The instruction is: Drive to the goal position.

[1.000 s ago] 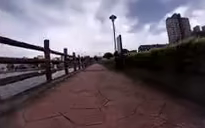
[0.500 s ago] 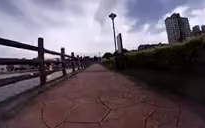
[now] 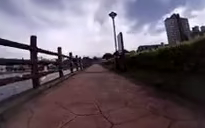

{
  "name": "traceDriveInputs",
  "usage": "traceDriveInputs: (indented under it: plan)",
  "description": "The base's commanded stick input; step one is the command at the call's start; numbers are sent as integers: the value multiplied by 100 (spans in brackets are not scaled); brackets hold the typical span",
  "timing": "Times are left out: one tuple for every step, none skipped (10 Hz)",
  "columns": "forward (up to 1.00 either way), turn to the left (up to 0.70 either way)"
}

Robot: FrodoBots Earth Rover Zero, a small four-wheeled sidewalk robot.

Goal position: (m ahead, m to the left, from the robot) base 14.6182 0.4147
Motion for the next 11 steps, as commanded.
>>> traceDriveInputs:
  plan:
    - [70, 5]
    - [70, 5]
    - [70, 5]
    - [70, 5]
    - [70, 5]
    - [70, 5]
    - [70, 5]
    - [70, 5]
    - [70, 5]
    - [70, 5]
    - [70, 5]
